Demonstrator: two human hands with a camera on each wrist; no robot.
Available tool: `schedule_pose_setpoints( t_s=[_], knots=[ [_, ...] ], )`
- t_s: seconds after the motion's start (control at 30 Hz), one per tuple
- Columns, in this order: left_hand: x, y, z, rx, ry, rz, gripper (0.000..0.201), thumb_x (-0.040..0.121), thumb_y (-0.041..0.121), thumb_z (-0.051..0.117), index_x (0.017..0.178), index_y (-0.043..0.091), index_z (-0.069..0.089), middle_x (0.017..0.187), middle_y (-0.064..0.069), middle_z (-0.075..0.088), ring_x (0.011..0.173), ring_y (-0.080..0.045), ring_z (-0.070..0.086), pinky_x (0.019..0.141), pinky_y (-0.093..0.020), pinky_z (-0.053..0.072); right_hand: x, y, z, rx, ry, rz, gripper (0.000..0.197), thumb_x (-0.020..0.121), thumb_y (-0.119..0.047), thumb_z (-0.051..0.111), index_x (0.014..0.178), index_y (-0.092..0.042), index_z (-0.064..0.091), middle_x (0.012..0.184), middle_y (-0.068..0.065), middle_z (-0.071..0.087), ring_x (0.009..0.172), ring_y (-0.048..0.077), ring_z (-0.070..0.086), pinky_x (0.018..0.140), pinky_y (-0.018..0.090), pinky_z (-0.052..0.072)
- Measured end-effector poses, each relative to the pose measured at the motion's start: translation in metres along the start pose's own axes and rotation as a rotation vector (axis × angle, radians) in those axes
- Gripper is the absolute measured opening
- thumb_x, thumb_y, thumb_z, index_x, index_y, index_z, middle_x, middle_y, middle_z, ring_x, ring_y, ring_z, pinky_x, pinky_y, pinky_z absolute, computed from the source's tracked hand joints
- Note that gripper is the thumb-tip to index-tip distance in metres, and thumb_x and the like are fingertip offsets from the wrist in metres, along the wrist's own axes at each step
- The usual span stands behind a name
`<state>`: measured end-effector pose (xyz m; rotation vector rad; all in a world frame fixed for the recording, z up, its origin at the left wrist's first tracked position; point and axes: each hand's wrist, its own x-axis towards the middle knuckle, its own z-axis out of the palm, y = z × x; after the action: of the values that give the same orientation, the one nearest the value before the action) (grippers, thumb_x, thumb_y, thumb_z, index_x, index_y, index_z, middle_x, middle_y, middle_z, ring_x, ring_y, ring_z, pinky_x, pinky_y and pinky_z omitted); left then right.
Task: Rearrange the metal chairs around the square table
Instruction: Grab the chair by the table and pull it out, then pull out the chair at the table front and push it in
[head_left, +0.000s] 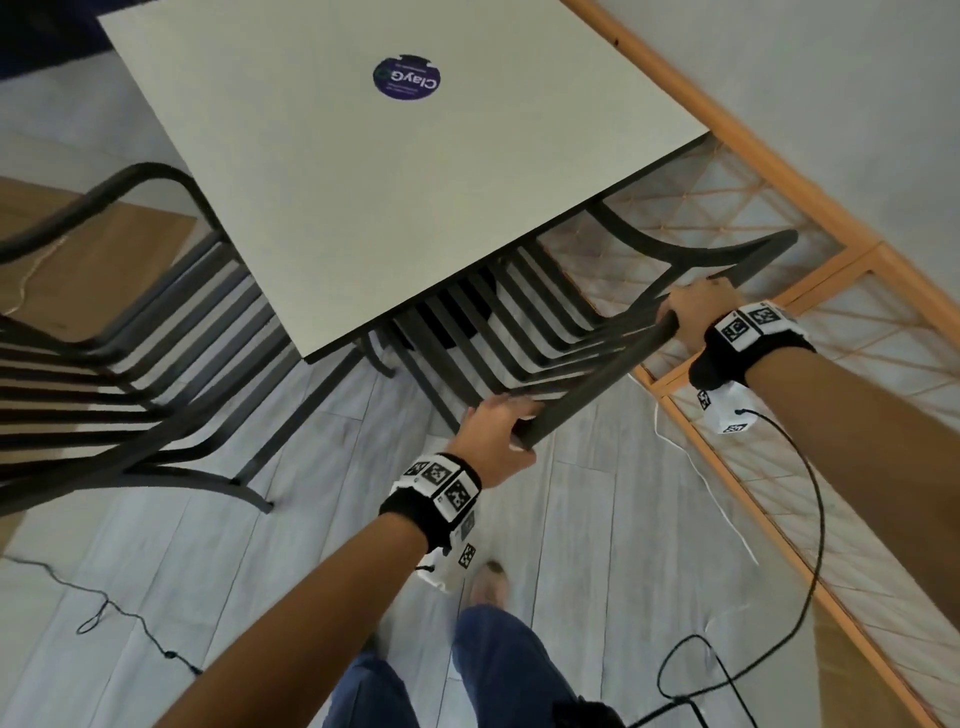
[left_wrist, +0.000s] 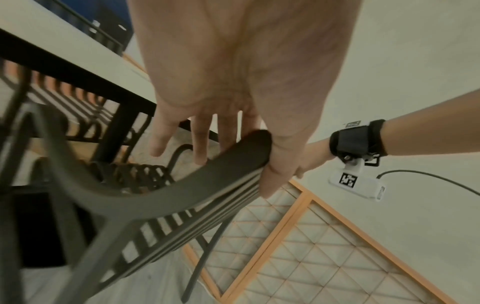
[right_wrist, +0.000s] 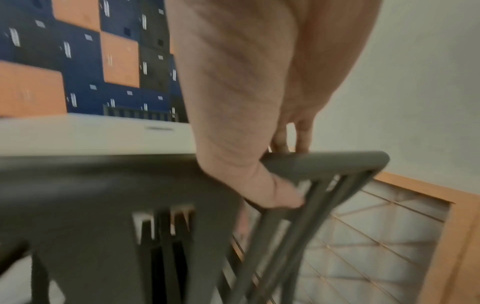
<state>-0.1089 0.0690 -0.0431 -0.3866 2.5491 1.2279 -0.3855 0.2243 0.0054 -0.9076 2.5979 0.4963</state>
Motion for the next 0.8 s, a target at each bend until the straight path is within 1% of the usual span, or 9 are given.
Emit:
schedule_pose_setpoints(
  t_s=[0.2,0.37,0.5,0.6,0.63,0.7,0.73,0.77,0.8],
  knots=[
    [-0.110,-0.117,-0.012,-0.030,0.084,-0.256,0.051,0.085,0.020,0.057,0.135,0.028,0.046,0.137,-0.006,0.052,0.127,-0.024,0.048,0.109,-0.042,0.039,-0.039,-0.100,-0.048,0.364,-0.043,-0.044,0.032,0.089,-0.003,0.047,0.091,-0.026,0.069,0.119,0.009,0.065,0.110,0.028,0.060,0.099,0.044,0.046],
    [-0.261,-0.255,-0.022,-0.024,0.023,-0.642,0.044,0.086,0.020,0.053,0.129,0.026,0.050,0.133,-0.004,0.057,0.124,-0.023,0.050,0.108,-0.035,0.039,-0.077,-0.261,-0.080,0.427,0.032,-0.271,0.036,0.088,-0.005,0.044,0.090,-0.029,0.071,0.103,0.006,0.072,0.086,0.022,0.067,0.084,0.037,0.054],
    [-0.398,-0.332,-0.024,-0.107,0.003,-0.901,0.016,0.086,0.021,0.052,0.096,0.033,0.052,0.123,-0.006,0.061,0.114,-0.022,0.059,0.097,-0.027,0.045,-0.104,-0.417,-0.107,0.452,0.071,-0.453,0.036,0.086,-0.006,0.043,0.098,-0.023,0.074,0.095,0.005,0.071,0.083,0.023,0.066,0.081,0.032,0.053],
    [-0.486,-0.387,-0.013,-0.198,-0.114,-1.057,0.021,0.080,0.018,0.057,0.074,0.036,0.048,0.125,-0.011,0.060,0.115,-0.022,0.059,0.096,-0.025,0.045,-0.121,-0.531,-0.123,0.492,0.060,-0.597,0.028,0.087,-0.012,0.051,0.102,-0.024,0.072,0.079,-0.004,0.065,0.073,0.014,0.061,0.081,0.032,0.053],
    [-0.505,-0.412,-0.007,-0.225,-0.096,-1.143,0.022,0.079,0.010,0.059,0.072,0.031,0.058,0.124,-0.018,0.062,0.115,-0.025,0.059,0.095,-0.026,0.045,-0.126,-0.567,-0.128,0.499,0.050,-0.642,0.026,0.087,-0.015,0.053,0.104,-0.025,0.070,0.078,-0.006,0.062,0.076,0.014,0.061,0.080,0.031,0.052],
    [-0.538,-0.466,-0.006,-0.395,-0.039,-1.213,0.019,0.076,-0.011,0.056,0.076,-0.004,0.074,0.106,-0.036,0.065,0.111,-0.030,0.062,0.081,-0.030,0.044,-0.135,-0.629,-0.137,0.502,0.043,-0.707,0.024,0.089,-0.023,0.056,0.110,-0.026,0.067,0.080,-0.007,0.061,0.085,0.018,0.063,0.081,0.033,0.051],
    [-0.542,-0.487,-0.008,-0.402,0.243,-1.416,0.020,0.080,-0.014,0.048,0.080,-0.019,0.068,0.095,-0.045,0.060,0.107,-0.036,0.061,0.071,-0.035,0.039,-0.139,-0.658,-0.139,0.501,0.038,-0.730,0.026,0.090,-0.027,0.057,0.114,-0.026,0.064,0.082,-0.006,0.062,0.089,0.019,0.064,0.080,0.033,0.051],
    [-0.546,-0.506,-0.014,-0.502,0.432,-1.397,0.024,0.086,-0.018,0.038,0.077,-0.027,0.059,0.085,-0.051,0.049,0.099,-0.050,0.053,0.064,-0.041,0.030,-0.142,-0.684,-0.142,0.499,0.027,-0.747,0.030,0.091,-0.032,0.056,0.119,-0.024,0.062,0.086,-0.003,0.064,0.092,0.021,0.065,0.080,0.033,0.051],
    [-0.551,-0.521,-0.025,-0.507,0.344,-1.267,0.028,0.087,-0.020,0.035,0.065,-0.023,0.054,0.074,-0.045,0.044,0.082,-0.052,0.047,0.057,-0.039,0.023,-0.144,-0.707,-0.143,0.494,0.011,-0.758,0.035,0.091,-0.037,0.055,0.123,-0.024,0.058,0.092,0.001,0.067,0.094,0.022,0.065,0.081,0.034,0.051]
  ],
)
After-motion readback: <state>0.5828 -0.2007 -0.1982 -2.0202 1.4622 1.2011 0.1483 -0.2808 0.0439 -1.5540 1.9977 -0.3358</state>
